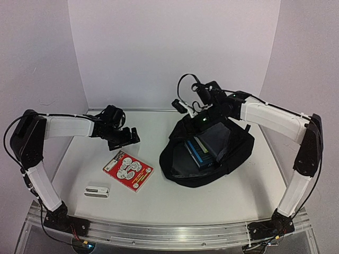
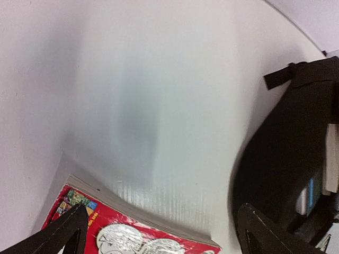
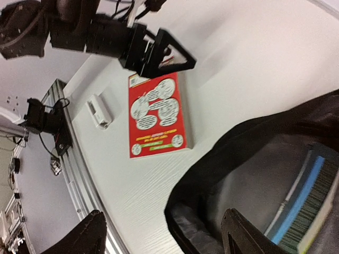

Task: Pack the student bag
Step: Place the book in the student bag, then pick up the book from the center of the board.

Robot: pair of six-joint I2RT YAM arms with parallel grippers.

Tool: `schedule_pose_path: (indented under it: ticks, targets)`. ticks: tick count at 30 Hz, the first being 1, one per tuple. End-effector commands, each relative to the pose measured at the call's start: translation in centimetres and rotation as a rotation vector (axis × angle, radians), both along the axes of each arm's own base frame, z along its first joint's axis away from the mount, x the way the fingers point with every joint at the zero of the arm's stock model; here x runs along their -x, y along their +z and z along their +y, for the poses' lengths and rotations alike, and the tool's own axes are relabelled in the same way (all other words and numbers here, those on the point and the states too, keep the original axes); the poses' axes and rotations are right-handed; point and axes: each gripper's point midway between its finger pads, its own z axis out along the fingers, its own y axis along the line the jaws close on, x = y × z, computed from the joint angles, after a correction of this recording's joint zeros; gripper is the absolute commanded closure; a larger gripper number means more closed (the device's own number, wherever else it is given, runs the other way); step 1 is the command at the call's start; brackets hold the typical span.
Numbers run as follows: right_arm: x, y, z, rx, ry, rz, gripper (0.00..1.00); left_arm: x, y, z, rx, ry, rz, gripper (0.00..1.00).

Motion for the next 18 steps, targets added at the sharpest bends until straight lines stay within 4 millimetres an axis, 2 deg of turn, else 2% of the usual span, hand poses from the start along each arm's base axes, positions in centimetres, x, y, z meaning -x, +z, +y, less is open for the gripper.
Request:
schedule_pose_path:
  ticks: [1, 6, 9, 12, 18]
  targets:
    - [3.9, -4.8, 4.2, 0.022, 0.068, 0.125, 0.26, 2.1, 2.5, 2.0, 0.063, 0.015, -0.022, 0.01]
    - [8.2, -9.0, 8.0, 0.075, 0.165, 0.214, 0.21, 4.1, 0.7, 4.2, 0.053, 0.074, 0.021, 0.00]
    - [9.9, -11.3, 9.7, 0.109, 0.187, 0.254, 0.19, 4.8, 0.0, 5.1, 0.057, 0.101, 0.035, 0.00]
    - [10.6, -13.1, 11.1, 0.126, 0.182, 0.269, 0.17, 5.3, -0.8, 5.7, 0.055, 0.116, 0.051, 0.00]
    - [9.7, -17.0, 12.6, 0.163, 0.113, 0.308, 0.15, 5.4, -2.8, 6.3, 0.059, 0.126, 0.088, 0.00]
